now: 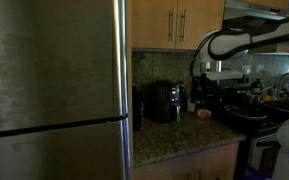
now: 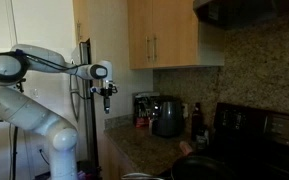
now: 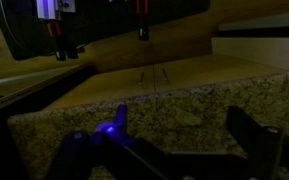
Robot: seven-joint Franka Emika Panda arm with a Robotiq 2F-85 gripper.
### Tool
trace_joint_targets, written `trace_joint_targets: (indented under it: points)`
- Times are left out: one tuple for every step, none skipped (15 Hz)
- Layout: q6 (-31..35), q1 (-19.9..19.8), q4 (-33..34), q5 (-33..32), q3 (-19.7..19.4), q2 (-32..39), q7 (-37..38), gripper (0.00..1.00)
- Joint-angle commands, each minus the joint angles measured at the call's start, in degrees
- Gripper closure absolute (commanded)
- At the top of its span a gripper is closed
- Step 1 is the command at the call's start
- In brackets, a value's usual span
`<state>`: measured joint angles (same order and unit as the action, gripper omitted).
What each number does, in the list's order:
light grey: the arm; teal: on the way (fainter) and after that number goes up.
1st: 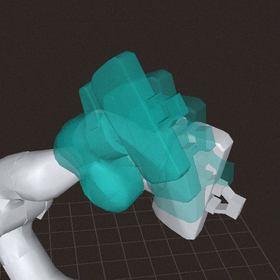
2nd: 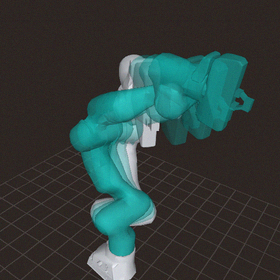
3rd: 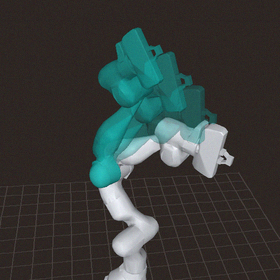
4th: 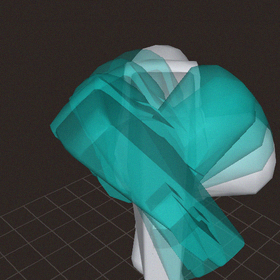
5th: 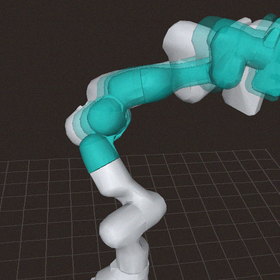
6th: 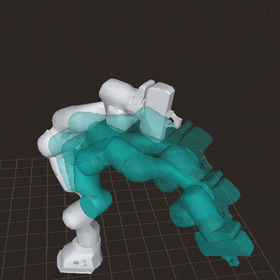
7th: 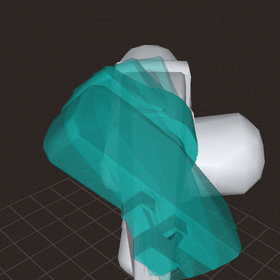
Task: Move the spice bottle to the left
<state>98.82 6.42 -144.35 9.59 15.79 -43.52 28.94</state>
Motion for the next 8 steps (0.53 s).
trace_joint_targets:
  points:
    - [-0.2,-0.7,0.1,0.3,0.5,-0.1,-0.4,0.0]
    - [1.6,-1.9,-0.6,-0.6,2.1,-1.2,3.0,0.0]
    - [2.5,-2.8,-0.9,-0.7,3.2,-1.9,6.8,0.0]
    - [2.0,-3.1,-0.6,0.3,3.8,-1.7,10.6,0.0]
    - [2.1,-3.1,-0.6,0.9,4.4,-1.8,14.3,0.0]
    - [0.6,-6.1,11.1,-1.5,5.2,8.3,18.1,0.0]
    - [1.1,-7.3,12.1,-2.9,5.6,8.3,21.0,0.0]
    - [0.9,-8.4,15.0,-4.3,5.6,9.4,24.0,0.0]
